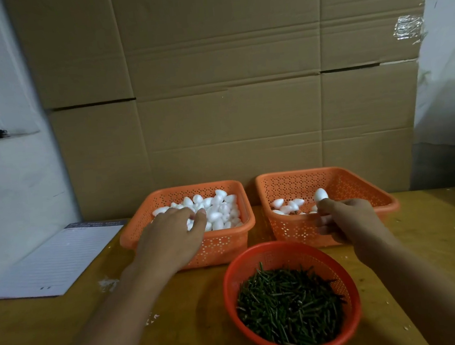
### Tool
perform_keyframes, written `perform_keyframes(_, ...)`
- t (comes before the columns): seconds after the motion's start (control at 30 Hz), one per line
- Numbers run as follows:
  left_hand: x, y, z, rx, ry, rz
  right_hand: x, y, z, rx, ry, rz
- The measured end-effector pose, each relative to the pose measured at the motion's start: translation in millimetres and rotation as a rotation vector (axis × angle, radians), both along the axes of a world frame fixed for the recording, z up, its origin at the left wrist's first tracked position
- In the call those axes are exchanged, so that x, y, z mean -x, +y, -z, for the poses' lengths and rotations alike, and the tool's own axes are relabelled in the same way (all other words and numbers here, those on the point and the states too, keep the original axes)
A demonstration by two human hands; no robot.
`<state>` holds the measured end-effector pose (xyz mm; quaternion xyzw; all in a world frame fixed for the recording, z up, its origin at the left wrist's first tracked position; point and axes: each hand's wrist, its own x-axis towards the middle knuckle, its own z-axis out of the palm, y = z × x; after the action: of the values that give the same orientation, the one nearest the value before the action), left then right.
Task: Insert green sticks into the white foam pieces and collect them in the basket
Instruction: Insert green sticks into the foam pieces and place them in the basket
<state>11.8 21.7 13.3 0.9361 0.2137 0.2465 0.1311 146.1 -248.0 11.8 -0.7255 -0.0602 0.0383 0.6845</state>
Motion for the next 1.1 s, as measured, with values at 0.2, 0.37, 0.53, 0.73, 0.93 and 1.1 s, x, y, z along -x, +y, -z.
perform_keyframes(0.2, 2, 8, 5, -0.108, 0.261, -0.089, -10, -2, 6, 0.135, -0.144, 0.116)
perform_keyframes(0.37, -1, 11, 9, -0.141, 0.252, -0.065, -11, 1, 9, 0.101, -0.15, 0.108)
perform_keyframes(0.53, -4, 28, 10, -0.146, 0.255, -0.134, -8, 5, 11, 0.08, -0.159, 0.08)
perform_keyframes(0.73, -5, 35, 8, -0.112, 0.318, -0.152, -5, 6, 10, 0.036, -0.172, 0.08)
perform_keyframes(0.93, -6, 40, 8, -0.11, 0.284, -0.148, -2, 6, 8, 0.013, -0.183, 0.064)
perform_keyframes(1.1, -7, 42, 8, -0.1, 0.321, -0.175, 1, 7, 8, -0.009, -0.182, 0.048)
